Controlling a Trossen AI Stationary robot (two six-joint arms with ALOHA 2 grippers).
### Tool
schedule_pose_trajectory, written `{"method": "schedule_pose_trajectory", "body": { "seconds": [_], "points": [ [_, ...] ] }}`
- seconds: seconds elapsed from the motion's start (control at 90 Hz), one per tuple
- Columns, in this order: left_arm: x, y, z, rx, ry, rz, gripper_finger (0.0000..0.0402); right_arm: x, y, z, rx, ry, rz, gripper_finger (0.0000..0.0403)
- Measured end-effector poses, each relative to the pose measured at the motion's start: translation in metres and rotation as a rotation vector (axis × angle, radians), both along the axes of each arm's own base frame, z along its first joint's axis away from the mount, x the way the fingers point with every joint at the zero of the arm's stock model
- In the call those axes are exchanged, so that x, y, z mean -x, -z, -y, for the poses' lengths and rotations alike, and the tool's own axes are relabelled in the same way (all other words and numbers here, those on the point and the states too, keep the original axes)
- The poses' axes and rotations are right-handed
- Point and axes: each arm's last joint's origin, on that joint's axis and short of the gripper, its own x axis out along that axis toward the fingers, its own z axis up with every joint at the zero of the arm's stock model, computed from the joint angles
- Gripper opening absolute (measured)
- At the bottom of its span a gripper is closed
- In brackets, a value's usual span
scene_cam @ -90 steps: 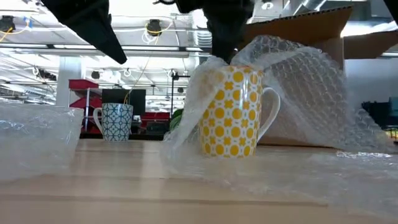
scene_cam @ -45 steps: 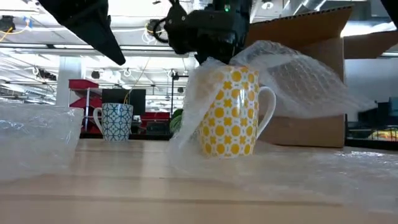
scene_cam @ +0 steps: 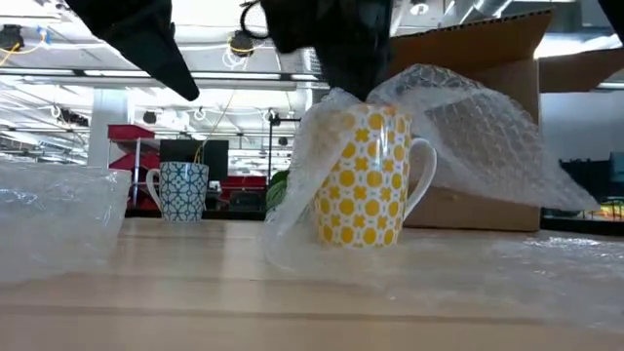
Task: Wrap mug
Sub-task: Wrap the yellow mug
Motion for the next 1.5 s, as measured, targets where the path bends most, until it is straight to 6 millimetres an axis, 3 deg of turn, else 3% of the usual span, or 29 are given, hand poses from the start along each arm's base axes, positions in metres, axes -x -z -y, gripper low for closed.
{"method": "schedule_pose_trajectory", "body": {
  "seconds": [0.211,0.444,0.667,0.833,1.2,1.389,1.5],
  "points": [
    [0.000,0.000,0.000,0.000,0.000,-0.003,0.0173,0.008,-0.006,-0.004,0.012,0.026,-0.064,0.0000],
    [0.000,0.000,0.000,-0.001,0.001,-0.007,0.0173,0.018,0.031,0.001,0.035,0.084,-0.168,0.0000],
    [0.000,0.000,0.000,-0.001,0.002,-0.005,0.0173,0.008,0.053,0.002,-0.019,0.055,-0.057,0.0000],
    [0.000,0.000,0.000,-0.002,0.002,-0.005,0.0173,0.006,0.045,0.005,-0.016,0.036,-0.057,0.0000],
    [0.000,0.000,0.000,-0.001,0.003,-0.005,0.0173,0.004,-0.010,-0.012,0.014,-0.082,-0.001,0.0000],
    [0.000,0.000,0.000,-0.001,0.002,-0.005,0.0173,0.009,-0.011,-0.029,0.022,-0.136,0.005,0.0000],
    [0.000,0.000,0.000,-0.001,0.002,-0.005,0.0173,0.011,-0.001,-0.030,0.030,-0.114,-0.018,0.0000]
  ]
}}
